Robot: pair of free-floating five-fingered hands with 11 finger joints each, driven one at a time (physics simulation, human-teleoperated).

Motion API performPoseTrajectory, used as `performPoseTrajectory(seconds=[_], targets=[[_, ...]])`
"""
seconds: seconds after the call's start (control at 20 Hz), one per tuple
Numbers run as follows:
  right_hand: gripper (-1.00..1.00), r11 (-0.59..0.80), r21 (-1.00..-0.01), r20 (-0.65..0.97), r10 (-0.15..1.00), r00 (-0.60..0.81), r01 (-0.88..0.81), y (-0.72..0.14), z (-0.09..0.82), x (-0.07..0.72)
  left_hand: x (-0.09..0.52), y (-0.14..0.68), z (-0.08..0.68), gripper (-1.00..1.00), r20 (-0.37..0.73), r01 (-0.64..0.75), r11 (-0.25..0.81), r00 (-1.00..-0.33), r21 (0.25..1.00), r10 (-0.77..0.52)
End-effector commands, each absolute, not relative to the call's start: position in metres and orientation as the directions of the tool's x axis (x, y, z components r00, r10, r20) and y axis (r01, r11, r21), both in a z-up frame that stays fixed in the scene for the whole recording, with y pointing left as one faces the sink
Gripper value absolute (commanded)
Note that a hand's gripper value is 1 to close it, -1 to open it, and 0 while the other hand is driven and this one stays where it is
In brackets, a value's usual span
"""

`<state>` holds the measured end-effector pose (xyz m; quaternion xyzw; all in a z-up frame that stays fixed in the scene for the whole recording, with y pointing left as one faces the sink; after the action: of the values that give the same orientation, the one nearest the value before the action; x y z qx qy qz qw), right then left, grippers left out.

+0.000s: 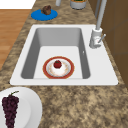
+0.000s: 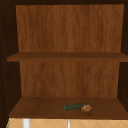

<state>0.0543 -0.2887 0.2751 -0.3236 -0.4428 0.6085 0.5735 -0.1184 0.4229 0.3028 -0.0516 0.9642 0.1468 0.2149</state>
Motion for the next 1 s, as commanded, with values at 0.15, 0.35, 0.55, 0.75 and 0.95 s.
performPoseTrajectory(seconds=[0.15,0.35,0.55,0.75,0.95], targets=[[0.00,0.050,-0.910,0.114,0.985,-0.133,-0.411,-0.289,0.275,0.054,-0.117,0.410,0.297,-1.00,-0.345,-0.131,0.895,-0.938,0.427,0.028],[0.00,0.050,-0.910,0.114,0.985,-0.133,-0.411,-0.289,0.275,0.054,-0.115,0.403,0.301,-1.00,-0.290,-0.115,0.898,-0.957,0.424,0.014],[0.00,0.050,-0.910,0.114,0.985,-0.133,-0.411,-0.289,0.275,0.054,-0.107,0.402,0.306,-1.00,-0.261,-0.113,0.889,-0.965,0.443,0.008],[0.00,0.050,-0.910,0.114,0.985,-0.133,-0.411,-0.289,0.275,0.054,-0.100,0.399,0.312,-1.00,-0.234,-0.109,0.881,-0.972,0.460,0.002],[0.00,0.050,-0.910,0.114,0.985,-0.133,-0.411,-0.289,0.275,0.054,-0.093,0.397,0.317,-1.00,-0.206,-0.105,0.876,-0.979,0.471,-0.006]])
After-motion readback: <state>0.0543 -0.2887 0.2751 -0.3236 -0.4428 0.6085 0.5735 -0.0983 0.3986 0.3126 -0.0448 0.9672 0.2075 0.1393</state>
